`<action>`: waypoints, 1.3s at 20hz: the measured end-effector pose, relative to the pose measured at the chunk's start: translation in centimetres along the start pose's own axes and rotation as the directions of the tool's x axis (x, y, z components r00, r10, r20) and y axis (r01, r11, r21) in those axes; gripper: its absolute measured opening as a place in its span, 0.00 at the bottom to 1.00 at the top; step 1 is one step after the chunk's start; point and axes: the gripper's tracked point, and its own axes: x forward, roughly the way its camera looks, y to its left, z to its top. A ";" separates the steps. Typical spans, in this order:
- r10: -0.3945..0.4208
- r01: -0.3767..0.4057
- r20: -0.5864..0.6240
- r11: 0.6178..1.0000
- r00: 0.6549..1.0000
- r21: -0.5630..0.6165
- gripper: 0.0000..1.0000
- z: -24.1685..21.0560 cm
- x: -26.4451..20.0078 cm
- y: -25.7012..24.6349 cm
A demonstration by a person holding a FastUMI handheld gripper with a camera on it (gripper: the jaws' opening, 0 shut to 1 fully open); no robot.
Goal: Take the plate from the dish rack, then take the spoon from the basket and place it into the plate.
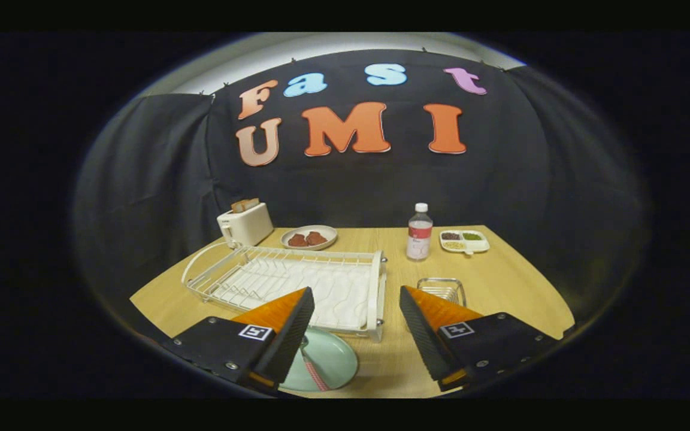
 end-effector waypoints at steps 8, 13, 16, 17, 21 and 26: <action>-0.027 0.027 0.146 1.000 0.989 0.003 0.96 7.3 -0.3 -0.4; -0.052 0.047 0.177 0.998 0.983 0.034 0.97 9.7 0.0 -1.2; -0.061 0.055 0.208 0.998 0.976 0.037 0.97 10.9 -0.1 -1.5; -0.059 0.052 0.213 0.998 0.975 0.036 0.97 11.1 0.0 -1.2; -0.031 0.028 0.234 0.999 0.972 0.017 0.97 11.8 0.2 0.1; 0.000 0.000 0.226 1.000 0.974 -0.001 0.97 11.8 0.2 1.3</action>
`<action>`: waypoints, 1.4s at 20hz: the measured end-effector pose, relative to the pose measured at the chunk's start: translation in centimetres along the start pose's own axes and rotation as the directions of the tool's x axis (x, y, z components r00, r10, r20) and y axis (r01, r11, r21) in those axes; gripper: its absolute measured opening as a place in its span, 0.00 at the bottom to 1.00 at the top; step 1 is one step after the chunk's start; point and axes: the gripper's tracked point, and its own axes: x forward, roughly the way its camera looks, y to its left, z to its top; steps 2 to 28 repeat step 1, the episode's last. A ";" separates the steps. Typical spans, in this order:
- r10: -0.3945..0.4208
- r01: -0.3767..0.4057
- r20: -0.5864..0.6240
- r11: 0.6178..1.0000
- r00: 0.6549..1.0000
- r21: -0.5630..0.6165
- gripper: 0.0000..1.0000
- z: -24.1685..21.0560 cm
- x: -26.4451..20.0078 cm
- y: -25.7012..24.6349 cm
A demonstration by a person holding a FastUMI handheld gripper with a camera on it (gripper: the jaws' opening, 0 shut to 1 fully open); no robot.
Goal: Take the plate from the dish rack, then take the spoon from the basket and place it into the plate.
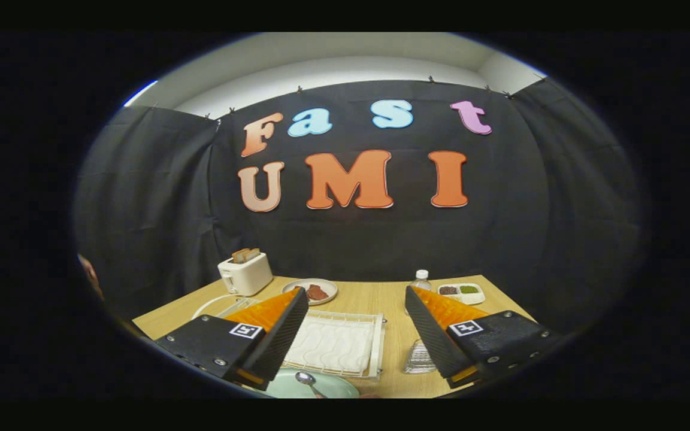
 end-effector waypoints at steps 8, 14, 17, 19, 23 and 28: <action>0.003 -0.003 0.002 1.000 1.000 -0.001 0.97 0.2 0.0 0.0; 0.003 -0.003 0.002 1.000 1.000 -0.001 0.97 0.2 0.0 0.0; 0.003 -0.003 0.002 1.000 1.000 -0.001 0.97 0.2 0.0 0.0; 0.003 -0.003 0.002 1.000 1.000 -0.001 0.97 0.2 0.0 0.0; 0.003 -0.003 0.002 1.000 1.000 -0.001 0.97 0.2 0.0 0.0; 0.003 -0.003 0.002 1.000 1.000 -0.001 0.97 0.2 0.0 0.0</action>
